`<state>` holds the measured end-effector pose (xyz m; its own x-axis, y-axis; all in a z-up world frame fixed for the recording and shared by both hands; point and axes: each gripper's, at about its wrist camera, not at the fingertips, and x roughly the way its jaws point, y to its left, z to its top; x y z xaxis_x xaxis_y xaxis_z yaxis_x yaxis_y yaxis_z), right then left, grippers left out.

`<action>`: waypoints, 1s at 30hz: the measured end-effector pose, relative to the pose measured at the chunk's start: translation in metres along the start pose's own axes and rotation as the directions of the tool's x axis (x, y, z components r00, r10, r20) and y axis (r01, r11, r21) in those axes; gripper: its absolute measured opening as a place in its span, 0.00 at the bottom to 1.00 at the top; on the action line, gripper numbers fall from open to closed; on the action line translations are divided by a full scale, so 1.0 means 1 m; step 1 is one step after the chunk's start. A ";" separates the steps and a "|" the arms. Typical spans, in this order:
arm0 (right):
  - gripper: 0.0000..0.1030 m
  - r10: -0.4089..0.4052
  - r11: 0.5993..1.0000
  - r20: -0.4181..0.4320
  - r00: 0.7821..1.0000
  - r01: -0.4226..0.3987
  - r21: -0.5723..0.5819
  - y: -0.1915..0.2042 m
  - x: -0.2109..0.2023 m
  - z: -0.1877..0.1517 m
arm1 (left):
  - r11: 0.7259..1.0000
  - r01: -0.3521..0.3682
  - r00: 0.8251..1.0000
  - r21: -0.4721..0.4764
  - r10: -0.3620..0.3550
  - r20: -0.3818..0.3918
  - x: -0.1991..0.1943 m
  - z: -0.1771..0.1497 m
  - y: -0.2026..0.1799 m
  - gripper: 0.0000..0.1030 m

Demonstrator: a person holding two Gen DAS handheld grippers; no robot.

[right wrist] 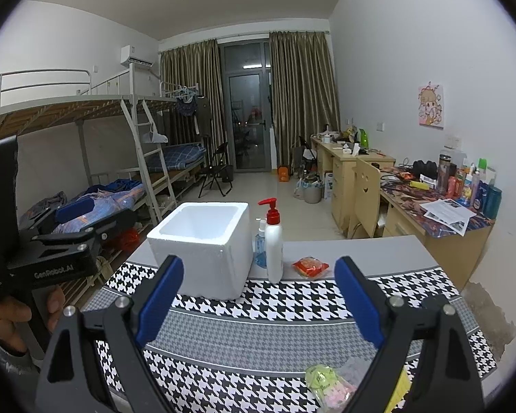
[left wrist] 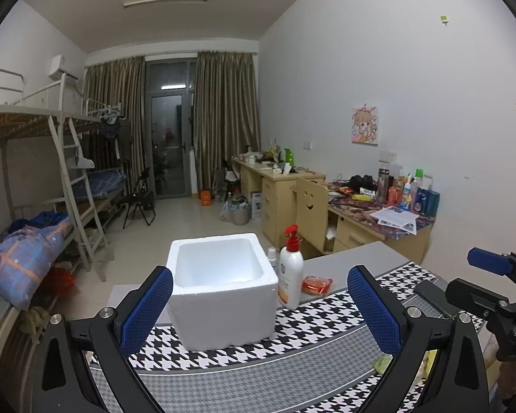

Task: Organize soft objects
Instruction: 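Move both grippers toward the green soap pack and yellow foam net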

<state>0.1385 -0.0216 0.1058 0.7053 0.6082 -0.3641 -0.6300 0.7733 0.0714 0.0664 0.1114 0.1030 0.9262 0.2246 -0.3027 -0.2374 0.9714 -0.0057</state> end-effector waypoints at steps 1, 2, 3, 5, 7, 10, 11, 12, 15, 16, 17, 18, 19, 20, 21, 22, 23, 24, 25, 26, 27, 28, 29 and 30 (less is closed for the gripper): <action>0.90 0.000 1.000 0.000 1.000 0.000 0.000 0.000 0.000 0.000 | 1.000 0.002 1.000 0.002 -0.002 0.003 -0.002 -0.001 -0.002 0.99; 0.90 -0.001 1.000 0.001 1.000 0.001 0.000 0.000 0.000 0.000 | 1.000 0.001 1.000 0.003 -0.001 0.009 -0.005 -0.001 -0.003 0.99; 0.90 -0.003 1.000 0.005 1.000 0.003 0.000 0.000 -0.003 -0.001 | 1.000 0.000 1.000 0.005 0.000 0.015 -0.008 -0.002 -0.004 0.99; 0.90 -0.006 1.000 0.007 1.000 0.006 -0.002 -0.001 -0.008 -0.004 | 1.000 0.000 1.000 0.012 0.000 0.024 -0.013 -0.004 -0.008 0.99; 0.90 -0.010 1.000 0.010 1.000 0.010 -0.002 -0.001 -0.013 -0.008 | 1.000 0.000 1.000 0.014 -0.001 0.028 -0.016 -0.006 -0.012 0.99; 0.90 -0.010 1.000 0.015 1.000 0.010 0.002 -0.003 -0.019 -0.012 | 1.000 0.005 1.000 0.018 -0.005 0.028 -0.020 -0.010 -0.019 0.99; 0.90 -0.009 1.000 0.018 1.000 0.008 0.004 -0.003 -0.021 -0.014 | 1.000 0.003 1.000 0.019 -0.004 0.026 -0.021 -0.012 -0.021 0.99; 0.90 -0.009 1.000 0.020 1.000 0.009 0.002 -0.004 -0.023 -0.015 | 1.000 0.002 1.000 0.018 -0.002 0.025 -0.022 -0.014 -0.023 0.99; 0.90 -0.026 1.000 0.026 0.999 0.027 -0.003 -0.006 -0.027 -0.019 | 1.000 0.010 1.000 0.020 -0.010 0.028 -0.025 -0.019 -0.028 0.99; 0.90 -0.030 1.000 0.026 0.999 0.030 -0.003 -0.006 -0.027 -0.020 | 1.000 0.012 0.999 0.018 -0.012 0.031 -0.026 -0.020 -0.029 0.99; 0.90 -0.033 0.999 0.024 0.999 0.033 -0.002 -0.006 -0.028 -0.022 | 1.000 0.018 0.999 0.019 -0.019 0.032 -0.028 -0.022 -0.031 0.99; 0.90 -0.042 0.999 0.021 0.999 0.042 0.001 -0.008 -0.029 -0.024 | 0.999 0.026 0.999 0.022 -0.026 0.030 -0.028 -0.024 -0.034 0.99; 0.90 -0.046 0.999 0.022 0.999 0.046 0.003 -0.009 -0.030 -0.026 | 0.999 0.034 0.999 0.026 -0.034 0.029 -0.029 -0.025 -0.036 0.99; 0.90 -0.050 0.999 0.025 0.998 0.050 0.003 -0.010 -0.032 -0.028 | 0.999 0.037 0.999 0.029 -0.038 0.031 -0.031 -0.027 -0.040 0.99; 0.90 -0.052 0.999 0.028 0.998 0.052 0.002 -0.010 -0.034 -0.029 | 0.999 0.038 0.999 0.032 -0.039 0.032 -0.031 -0.028 -0.041 0.99; 0.90 -0.058 0.998 0.031 0.998 0.058 0.002 -0.011 -0.036 -0.031 | 0.999 0.040 0.999 0.035 -0.041 0.035 -0.033 -0.029 -0.044 0.99; 0.90 -0.063 0.998 0.032 0.997 0.063 0.004 -0.012 -0.037 -0.031 | 0.998 0.044 0.998 0.037 -0.046 0.040 -0.034 -0.031 -0.047 0.99; 0.90 -0.069 0.998 0.034 0.997 0.069 0.008 -0.013 -0.039 -0.033 | 0.998 0.045 0.998 0.037 -0.047 0.043 -0.036 -0.032 -0.048 0.99; 0.90 -0.073 0.997 0.035 0.997 0.073 0.010 -0.014 -0.040 -0.034 | 0.998 0.046 0.998 0.037 -0.048 0.048 -0.038 -0.033 -0.049 0.99; 0.90 -0.076 0.997 0.036 0.996 0.075 0.010 -0.015 -0.042 -0.036 | 0.998 0.047 0.997 0.038 -0.049 0.053 -0.039 -0.034 -0.051 0.99; 0.90 -0.078 0.997 0.037 0.996 0.077 0.011 -0.016 -0.042 -0.037 | 0.998 0.046 0.997 0.040 -0.048 0.054 -0.040 -0.036 -0.053 0.99; 0.90 -0.081 0.997 0.037 0.996 0.081 0.013 -0.017 -0.043 -0.038 | 0.998 0.043 0.998 0.042 -0.045 0.054 -0.040 -0.036 -0.052 0.99; 0.90 -0.085 0.996 0.037 0.996 0.084 0.015 -0.018 -0.044 -0.039 | 0.998 0.042 0.997 0.043 -0.045 0.055 -0.041 -0.038 -0.054 0.99; 0.90 -0.087 0.996 0.038 0.995 0.086 0.013 -0.018 -0.045 -0.040 | 0.998 0.045 0.997 0.043 -0.048 0.058 -0.042 -0.040 -0.055 0.99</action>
<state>0.1054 -0.0701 0.0831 0.7693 0.5452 -0.3331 -0.5625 0.8252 0.0516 0.0290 0.0454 0.0782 0.9520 0.1822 -0.2459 -0.1826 0.9830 0.0215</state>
